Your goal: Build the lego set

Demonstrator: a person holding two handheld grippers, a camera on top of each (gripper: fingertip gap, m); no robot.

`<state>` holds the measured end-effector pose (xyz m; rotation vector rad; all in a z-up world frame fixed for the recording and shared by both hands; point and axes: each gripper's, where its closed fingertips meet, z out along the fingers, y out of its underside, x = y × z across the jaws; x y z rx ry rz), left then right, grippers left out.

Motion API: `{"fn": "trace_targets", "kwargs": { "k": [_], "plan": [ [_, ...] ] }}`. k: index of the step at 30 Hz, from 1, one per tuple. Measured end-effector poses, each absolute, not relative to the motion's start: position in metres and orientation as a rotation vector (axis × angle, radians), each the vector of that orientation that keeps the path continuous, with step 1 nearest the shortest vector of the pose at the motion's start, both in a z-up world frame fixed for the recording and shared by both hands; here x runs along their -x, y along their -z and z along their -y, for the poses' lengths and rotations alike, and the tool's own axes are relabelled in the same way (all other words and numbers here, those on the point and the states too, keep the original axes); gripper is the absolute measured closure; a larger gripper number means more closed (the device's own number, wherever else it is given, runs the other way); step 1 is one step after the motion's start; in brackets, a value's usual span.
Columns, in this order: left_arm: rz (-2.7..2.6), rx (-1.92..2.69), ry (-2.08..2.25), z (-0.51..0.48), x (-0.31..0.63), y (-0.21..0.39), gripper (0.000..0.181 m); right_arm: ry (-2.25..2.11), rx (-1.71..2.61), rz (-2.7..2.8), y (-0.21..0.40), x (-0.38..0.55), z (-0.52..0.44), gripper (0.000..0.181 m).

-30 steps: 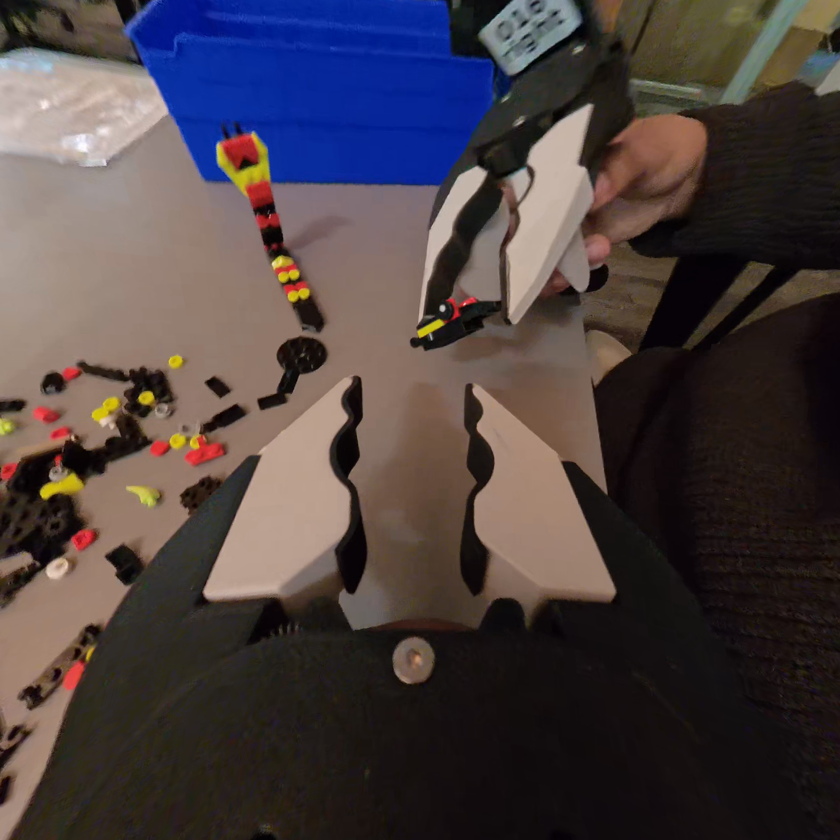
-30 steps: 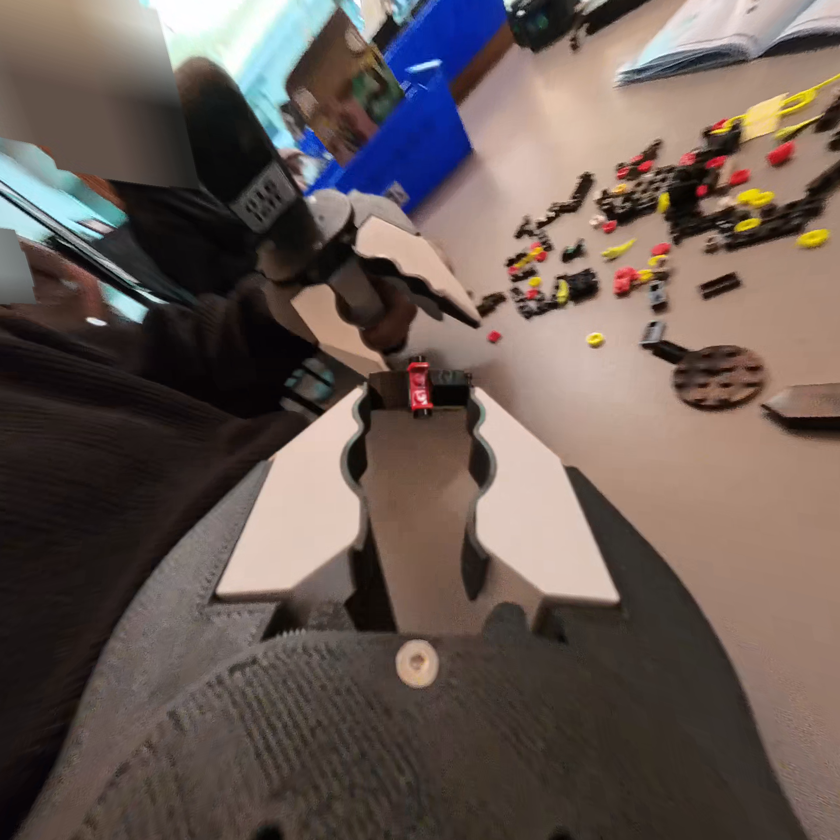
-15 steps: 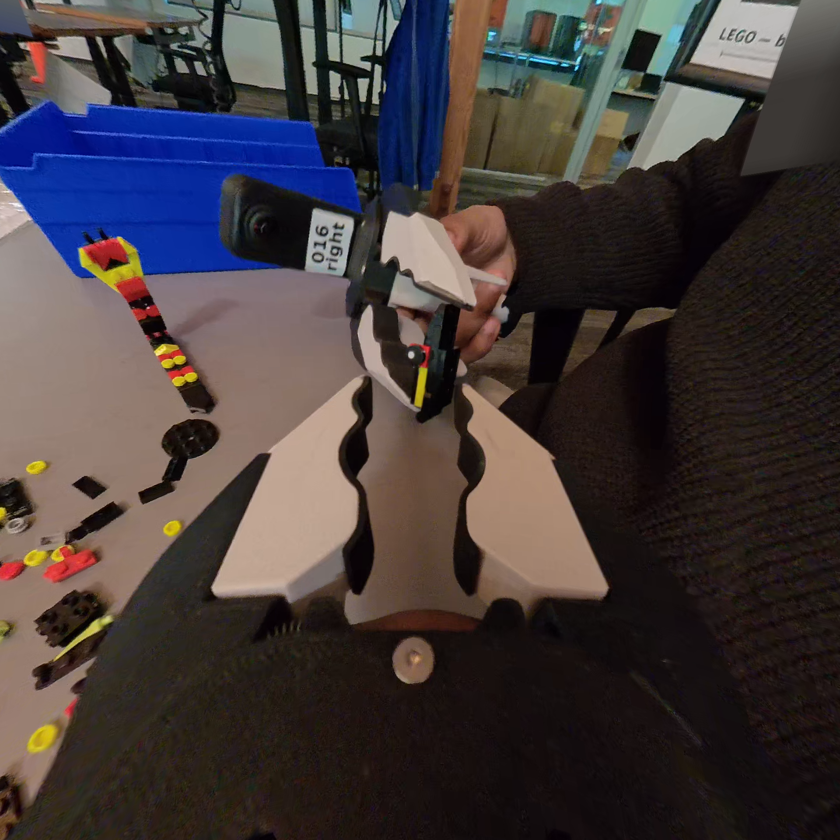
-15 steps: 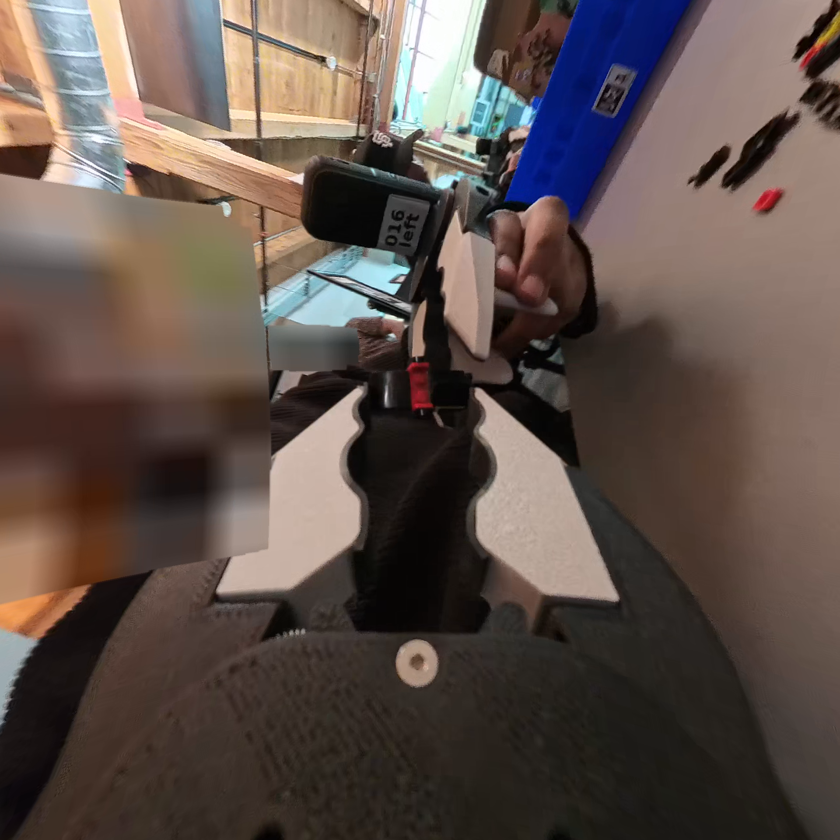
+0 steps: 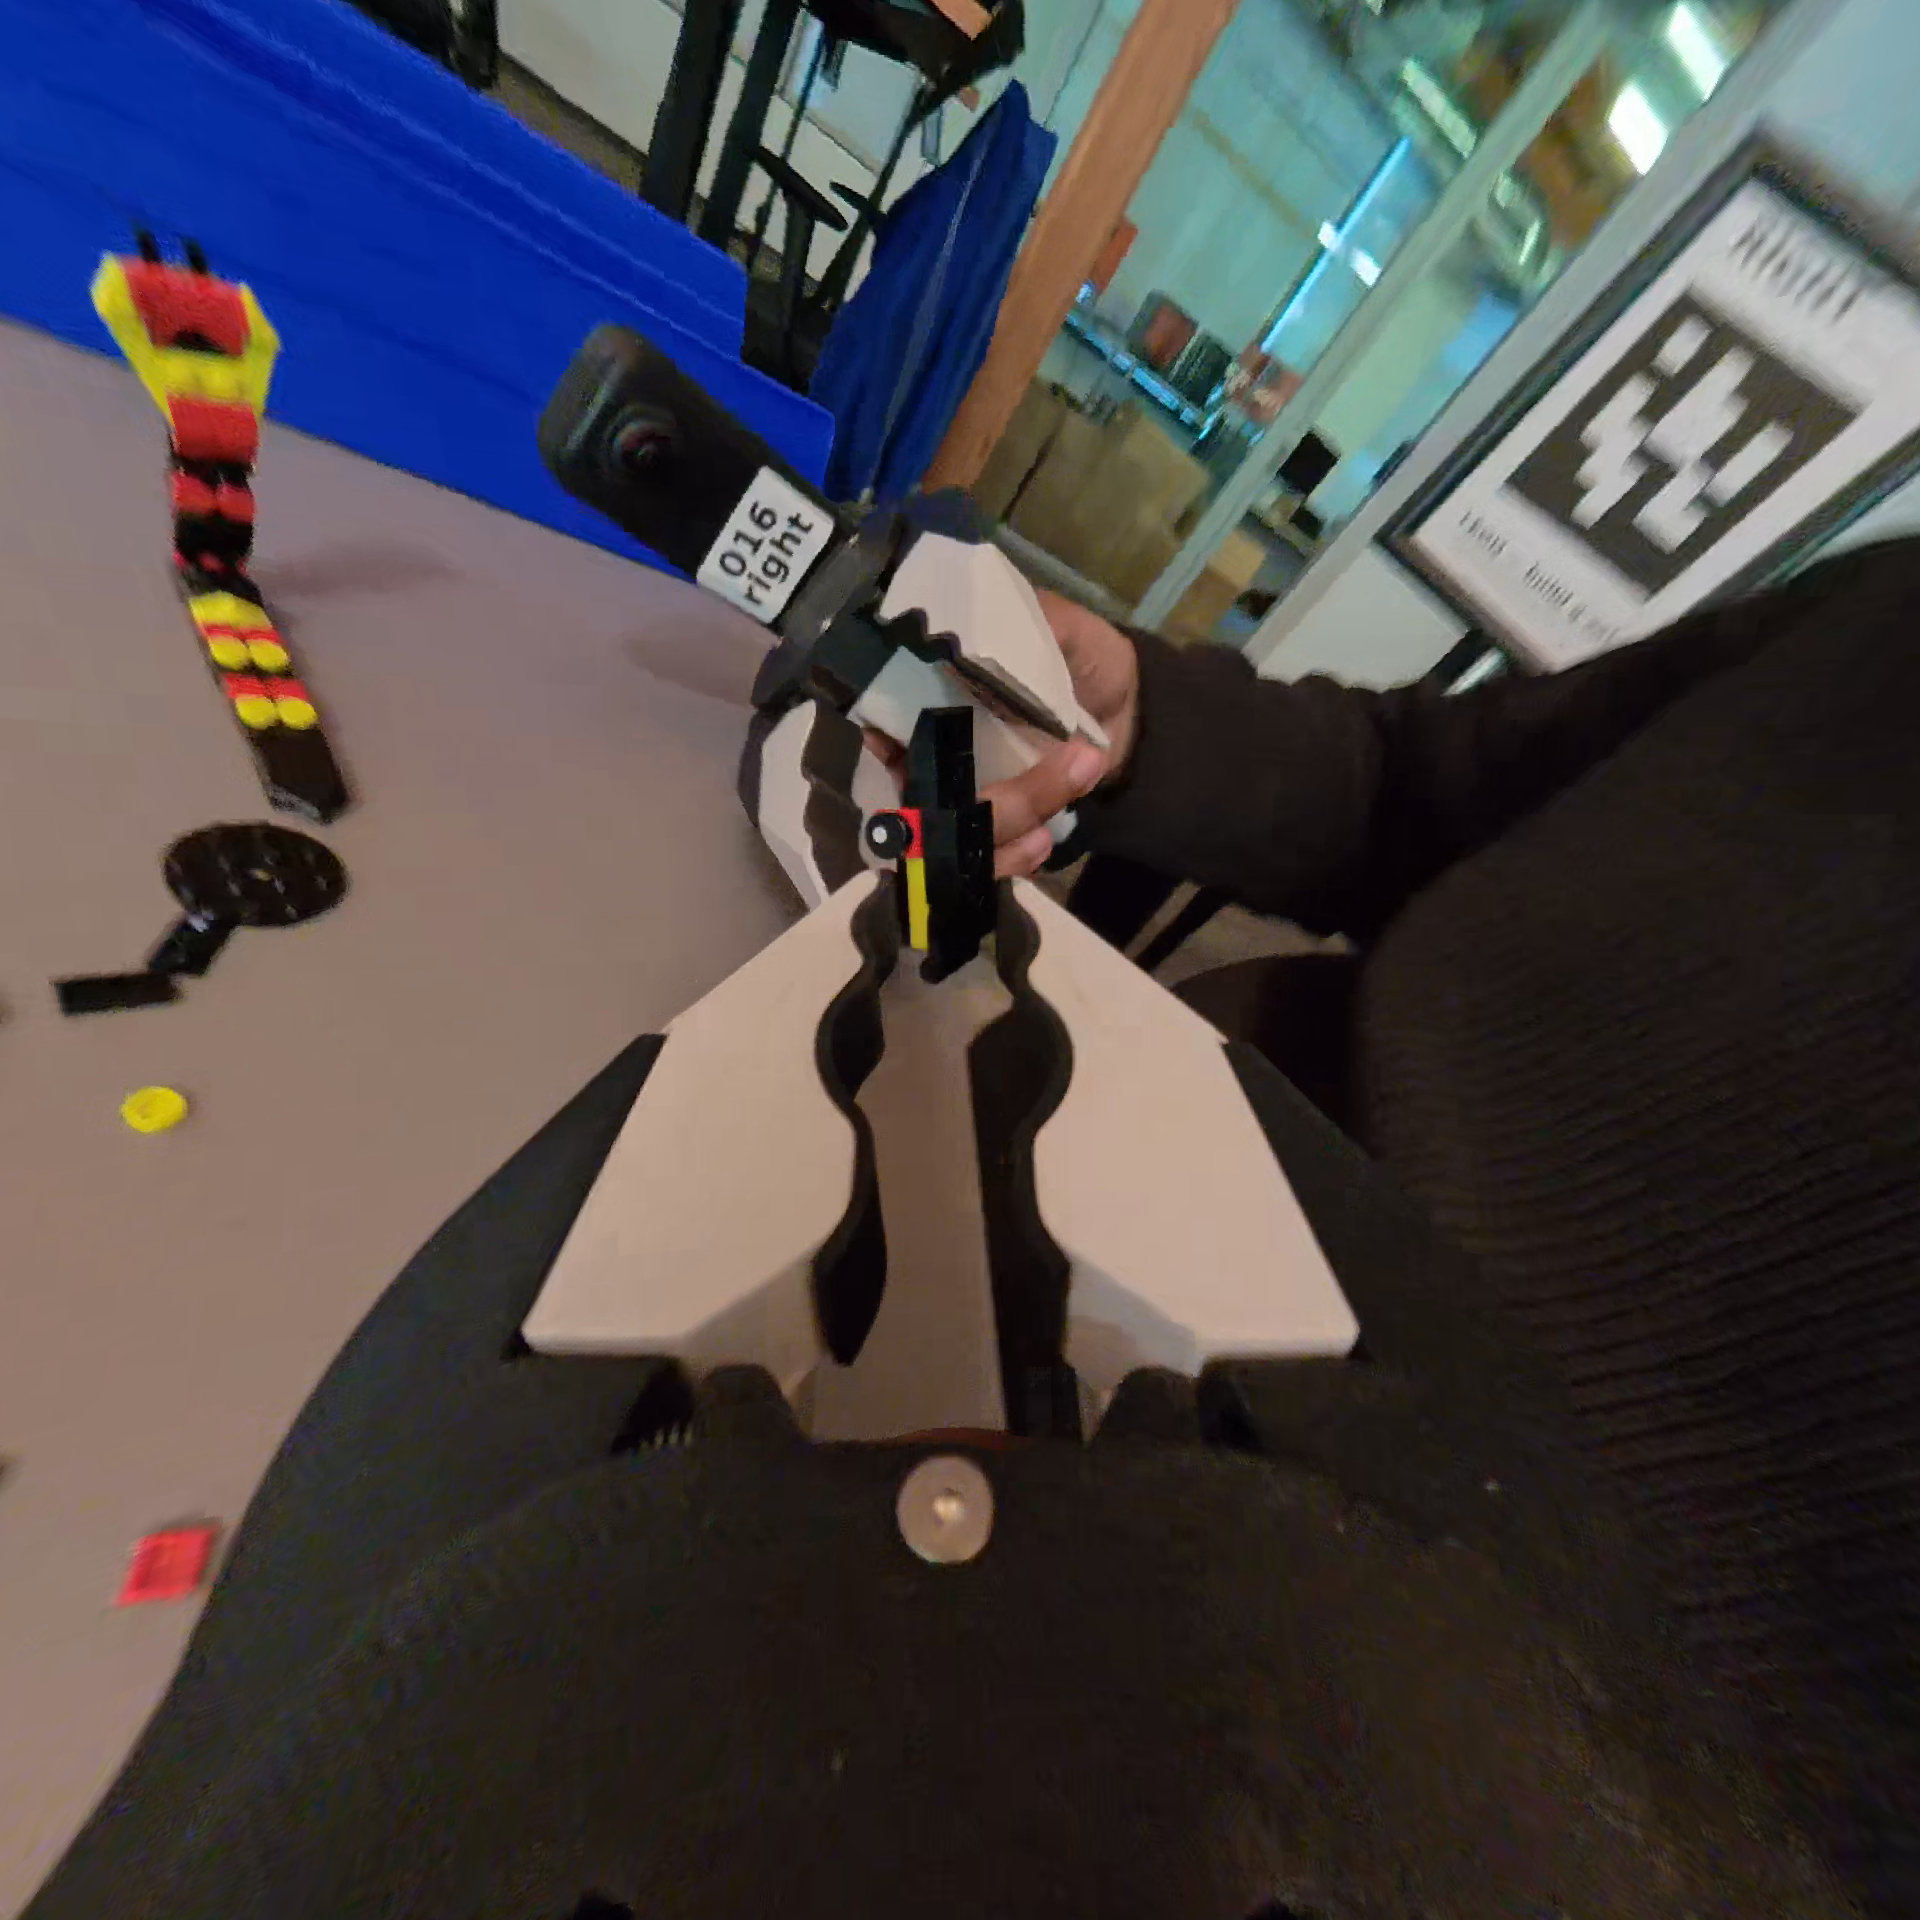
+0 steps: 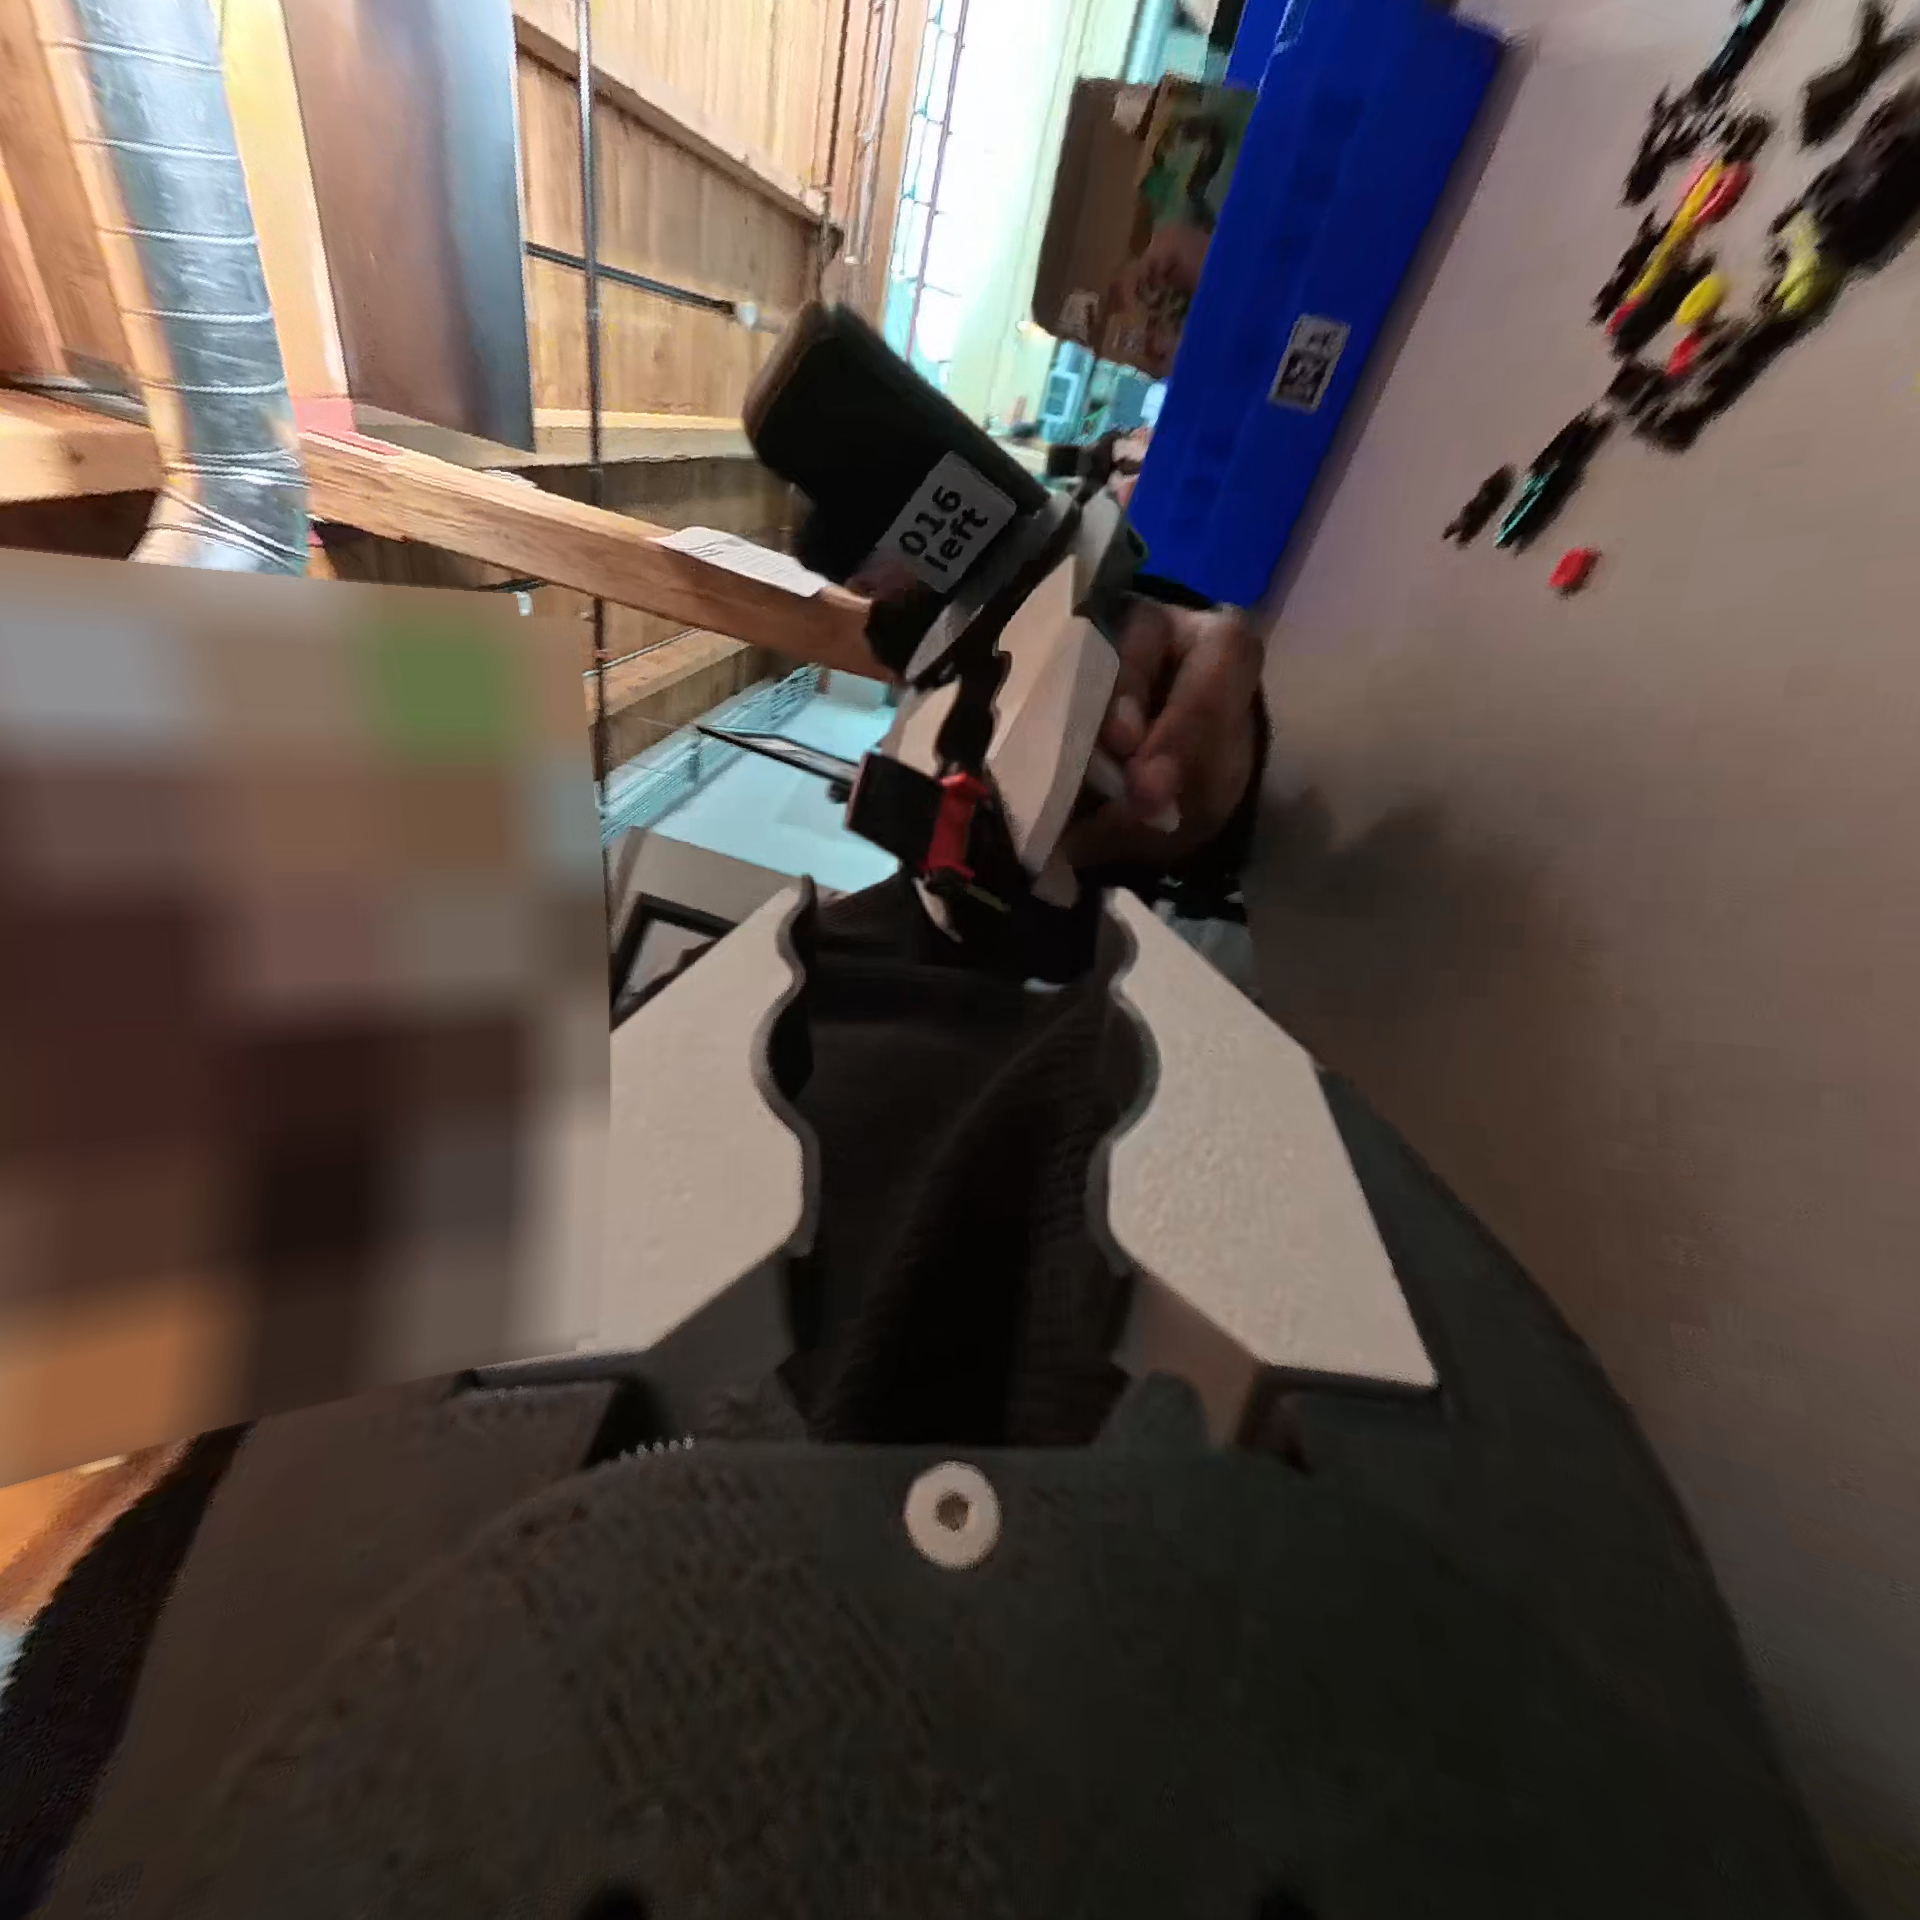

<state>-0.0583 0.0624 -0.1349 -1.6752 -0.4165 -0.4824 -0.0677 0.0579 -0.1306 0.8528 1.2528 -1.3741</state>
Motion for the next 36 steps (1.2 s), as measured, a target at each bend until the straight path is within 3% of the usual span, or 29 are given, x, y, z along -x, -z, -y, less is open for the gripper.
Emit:
{"fn": "trace_targets", "kwargs": {
  "k": [1,15,36],
  "plan": [
    [0.478,1.653,0.54,-0.061,0.063,0.135,0.166,1.402,-0.866,-1.299,0.133,0.071,-0.059,0.127],
    [0.631,1.609,0.703,-0.06,0.071,0.144,0.166,1.722,-0.812,-1.947,0.137,0.084,-0.059,0.15],
    [0.584,1.664,0.682,-0.065,0.061,0.149,0.164,1.706,-0.789,-1.928,0.136,0.078,-0.056,0.172]
  ]
}}
